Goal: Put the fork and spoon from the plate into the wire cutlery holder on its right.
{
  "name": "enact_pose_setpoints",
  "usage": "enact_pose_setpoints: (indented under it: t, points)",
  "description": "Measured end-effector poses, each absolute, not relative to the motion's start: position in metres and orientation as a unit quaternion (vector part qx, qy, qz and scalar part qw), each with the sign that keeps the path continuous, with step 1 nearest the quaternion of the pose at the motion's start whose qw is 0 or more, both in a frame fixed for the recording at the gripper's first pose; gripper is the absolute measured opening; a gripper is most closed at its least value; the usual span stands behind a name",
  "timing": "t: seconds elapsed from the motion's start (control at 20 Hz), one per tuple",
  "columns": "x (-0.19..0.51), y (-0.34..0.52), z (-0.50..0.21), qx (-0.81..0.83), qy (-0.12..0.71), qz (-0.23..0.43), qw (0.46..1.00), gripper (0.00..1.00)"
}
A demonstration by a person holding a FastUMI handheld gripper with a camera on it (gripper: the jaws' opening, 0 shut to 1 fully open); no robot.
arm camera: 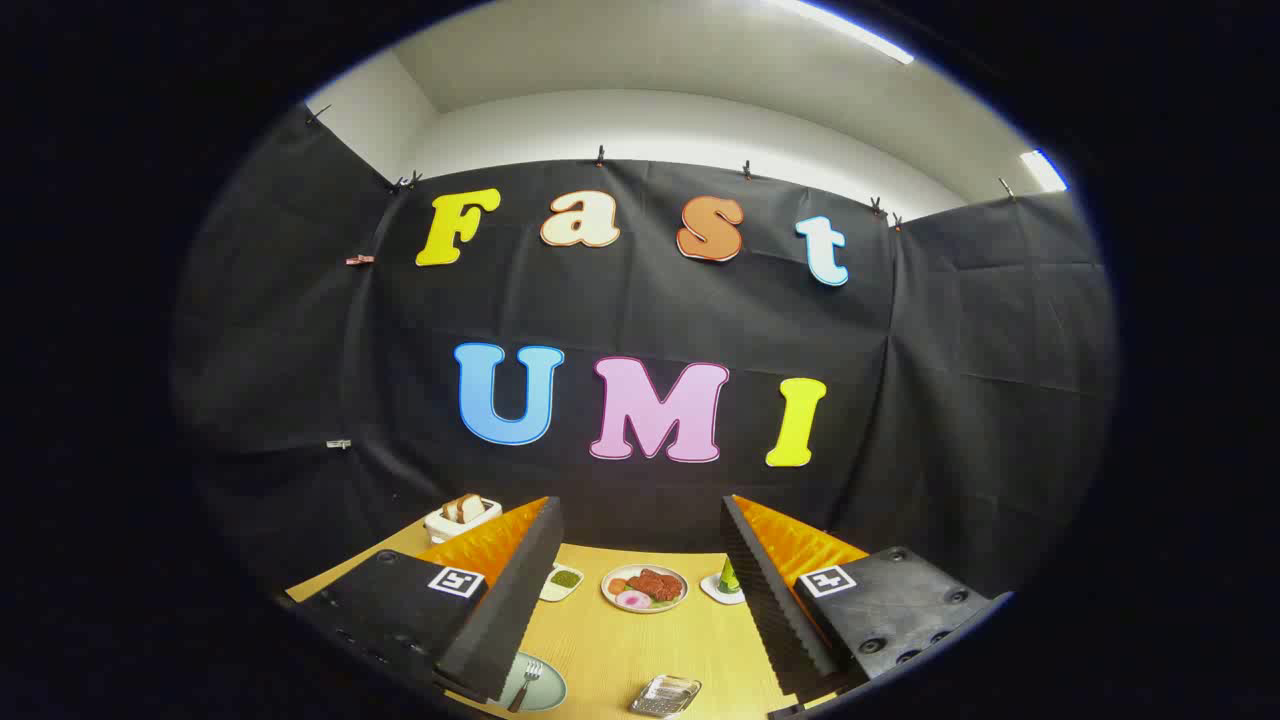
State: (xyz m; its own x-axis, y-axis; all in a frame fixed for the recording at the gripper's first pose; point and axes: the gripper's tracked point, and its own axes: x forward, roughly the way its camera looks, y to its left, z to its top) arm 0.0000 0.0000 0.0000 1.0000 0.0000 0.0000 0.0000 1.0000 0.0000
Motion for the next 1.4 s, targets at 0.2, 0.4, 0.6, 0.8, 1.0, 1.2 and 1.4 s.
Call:
enact_pose_setpoints:
  t: [0.2,0.4,0.6,0.8,1.0,1.2,1.4]
  points:
    - [0.000,0.005,-0.002,0.015,-0.001,0.022,1.000,0.98]
    - [0.000,0.000,-0.001,0.009,-0.006,0.021,1.000,0.97]
    - [0.000,-0.003,0.001,-0.004,-0.016,0.006,1.000,0.97]
    - [0.002,-0.002,0.001,-0.016,-0.017,-0.002,1.000,0.97]
    - [0.006,0.007,-0.004,-0.007,-0.011,0.010,1.000,0.98]
    - [0.009,0.043,-0.045,0.001,0.059,0.054,0.997,0.98]
    - [0.007,0.088,-0.113,0.006,0.159,0.101,0.982,0.98]
